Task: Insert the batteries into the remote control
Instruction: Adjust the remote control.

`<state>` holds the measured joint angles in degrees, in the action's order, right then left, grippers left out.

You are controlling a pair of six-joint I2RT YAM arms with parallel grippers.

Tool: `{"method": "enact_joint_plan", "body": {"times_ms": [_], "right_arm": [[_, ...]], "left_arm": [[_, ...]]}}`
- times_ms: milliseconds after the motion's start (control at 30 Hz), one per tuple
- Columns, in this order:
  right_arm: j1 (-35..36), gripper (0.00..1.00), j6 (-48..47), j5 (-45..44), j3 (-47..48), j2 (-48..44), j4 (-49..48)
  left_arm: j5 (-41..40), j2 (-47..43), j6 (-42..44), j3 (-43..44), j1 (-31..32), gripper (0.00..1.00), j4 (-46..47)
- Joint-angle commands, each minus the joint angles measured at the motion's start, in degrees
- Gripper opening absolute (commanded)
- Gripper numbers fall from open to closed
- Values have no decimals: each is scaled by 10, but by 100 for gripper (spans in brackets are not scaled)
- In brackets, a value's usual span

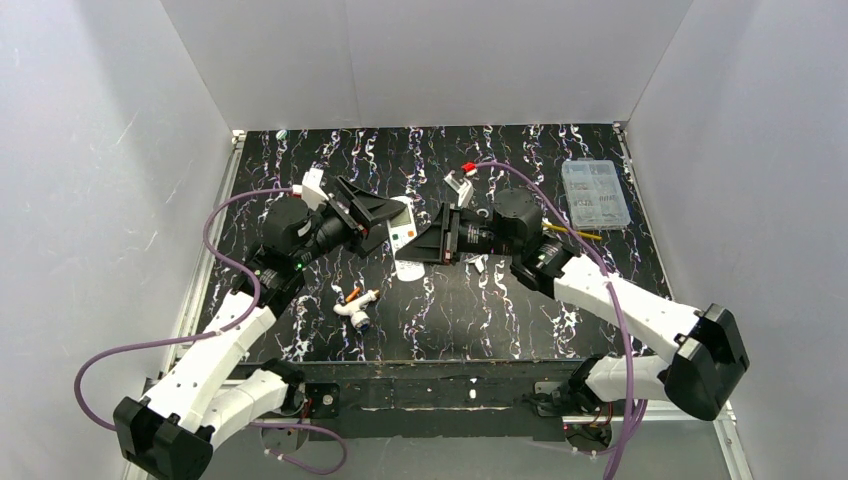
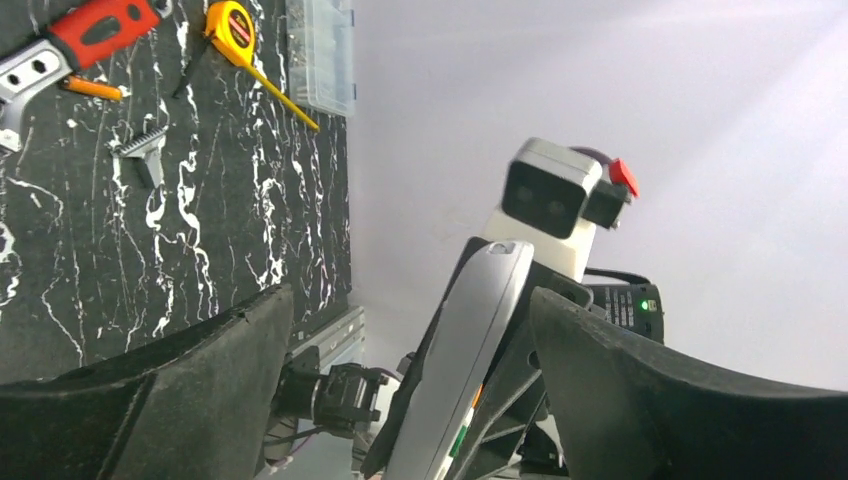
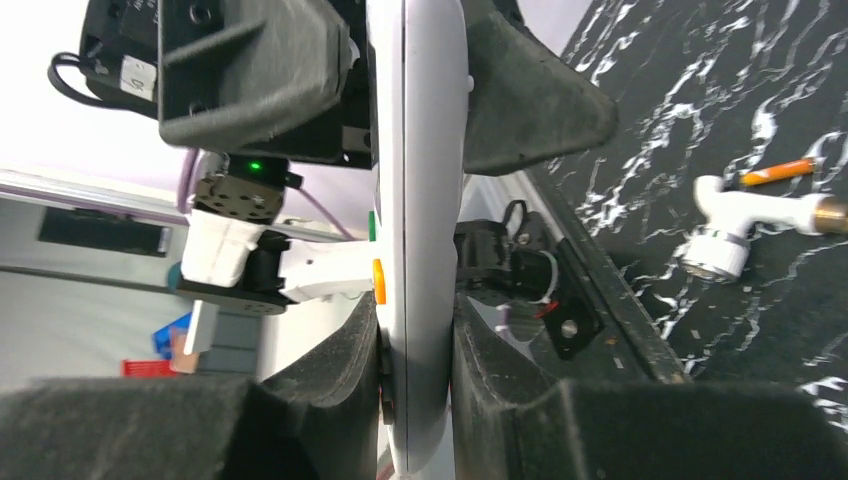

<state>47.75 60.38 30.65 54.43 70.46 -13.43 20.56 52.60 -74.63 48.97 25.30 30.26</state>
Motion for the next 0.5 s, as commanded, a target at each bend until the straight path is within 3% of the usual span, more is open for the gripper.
{"method": "enact_joint_plan", "body": {"times_ms": [0, 333, 467], "right_arm": [[2, 1, 95, 46, 16, 22, -112], [2, 1, 154, 47, 0, 43, -169], [2, 5, 154, 46, 2, 48, -169]], "left_arm": [[15, -3, -7, -5, 15, 81, 100], [11, 0, -10, 8, 24, 38, 104], [8, -4, -9, 7, 25, 14, 101]]}}
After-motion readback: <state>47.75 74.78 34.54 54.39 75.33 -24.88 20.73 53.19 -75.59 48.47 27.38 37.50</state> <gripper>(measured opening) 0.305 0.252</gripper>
